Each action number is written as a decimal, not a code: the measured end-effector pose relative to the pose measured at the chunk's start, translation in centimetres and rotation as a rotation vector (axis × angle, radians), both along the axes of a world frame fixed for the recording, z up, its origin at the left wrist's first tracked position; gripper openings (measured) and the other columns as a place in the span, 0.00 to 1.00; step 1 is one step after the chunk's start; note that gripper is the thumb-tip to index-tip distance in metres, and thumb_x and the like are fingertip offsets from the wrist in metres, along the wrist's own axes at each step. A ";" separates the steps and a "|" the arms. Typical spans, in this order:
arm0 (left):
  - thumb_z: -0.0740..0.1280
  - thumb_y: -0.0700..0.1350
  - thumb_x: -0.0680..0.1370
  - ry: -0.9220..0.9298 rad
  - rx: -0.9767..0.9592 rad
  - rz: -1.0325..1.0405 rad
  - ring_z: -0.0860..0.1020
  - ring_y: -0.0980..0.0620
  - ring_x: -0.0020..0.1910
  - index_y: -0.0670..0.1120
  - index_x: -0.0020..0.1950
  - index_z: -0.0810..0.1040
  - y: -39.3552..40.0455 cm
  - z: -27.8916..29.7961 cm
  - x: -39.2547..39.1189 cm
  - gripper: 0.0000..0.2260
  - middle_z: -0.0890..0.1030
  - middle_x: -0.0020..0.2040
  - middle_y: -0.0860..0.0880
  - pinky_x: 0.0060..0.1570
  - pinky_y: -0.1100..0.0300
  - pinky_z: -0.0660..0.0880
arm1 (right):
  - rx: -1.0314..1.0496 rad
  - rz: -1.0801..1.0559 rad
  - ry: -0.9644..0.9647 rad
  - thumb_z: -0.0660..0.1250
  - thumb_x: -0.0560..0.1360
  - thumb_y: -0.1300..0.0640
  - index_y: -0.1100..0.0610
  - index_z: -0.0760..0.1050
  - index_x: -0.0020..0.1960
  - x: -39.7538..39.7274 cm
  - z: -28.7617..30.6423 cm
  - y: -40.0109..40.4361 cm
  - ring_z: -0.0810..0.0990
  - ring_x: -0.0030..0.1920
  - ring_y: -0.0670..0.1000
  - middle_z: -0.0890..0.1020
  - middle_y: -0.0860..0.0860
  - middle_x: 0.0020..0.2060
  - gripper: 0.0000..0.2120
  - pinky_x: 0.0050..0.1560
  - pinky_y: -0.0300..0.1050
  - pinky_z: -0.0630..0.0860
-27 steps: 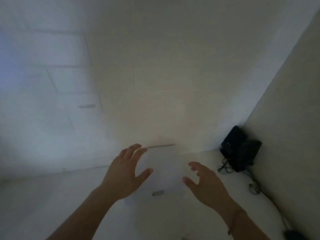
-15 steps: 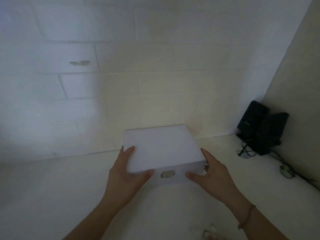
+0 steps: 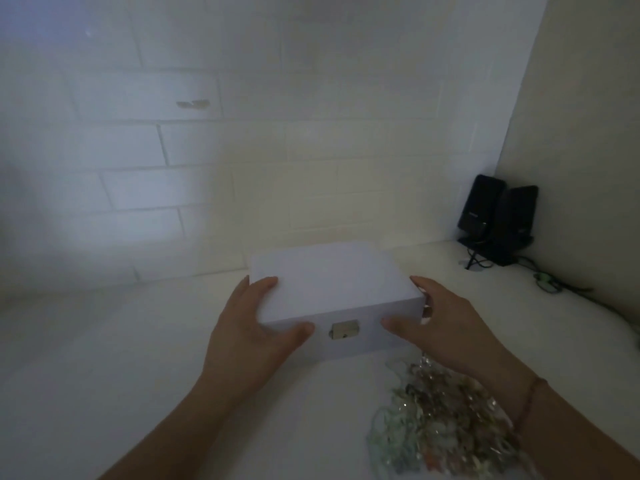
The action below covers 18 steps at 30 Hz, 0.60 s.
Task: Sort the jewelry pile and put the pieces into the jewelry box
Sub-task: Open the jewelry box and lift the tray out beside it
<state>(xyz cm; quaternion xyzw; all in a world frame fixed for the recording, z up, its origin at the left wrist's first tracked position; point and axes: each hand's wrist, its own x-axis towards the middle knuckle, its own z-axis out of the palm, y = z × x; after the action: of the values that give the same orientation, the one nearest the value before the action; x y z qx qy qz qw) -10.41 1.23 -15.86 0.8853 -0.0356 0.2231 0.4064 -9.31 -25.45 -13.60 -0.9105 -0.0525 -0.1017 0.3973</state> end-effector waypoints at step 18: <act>0.70 0.60 0.64 -0.252 0.193 -0.222 0.62 0.56 0.70 0.54 0.66 0.75 2.8 -1.1 2.0 0.30 0.71 0.67 0.60 0.69 0.77 0.50 | -0.645 -0.141 -0.664 0.72 0.64 0.44 0.50 0.69 0.37 -2.0 -2.3 8.3 0.73 0.20 0.49 0.74 0.47 0.23 0.15 0.20 0.36 0.61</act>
<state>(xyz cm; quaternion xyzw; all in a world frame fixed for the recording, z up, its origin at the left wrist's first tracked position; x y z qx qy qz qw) -8.37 4.01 -16.97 0.8759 -0.2049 0.2818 0.3339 -11.32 -17.19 -15.90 -0.9071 -0.1438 -0.3928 0.0478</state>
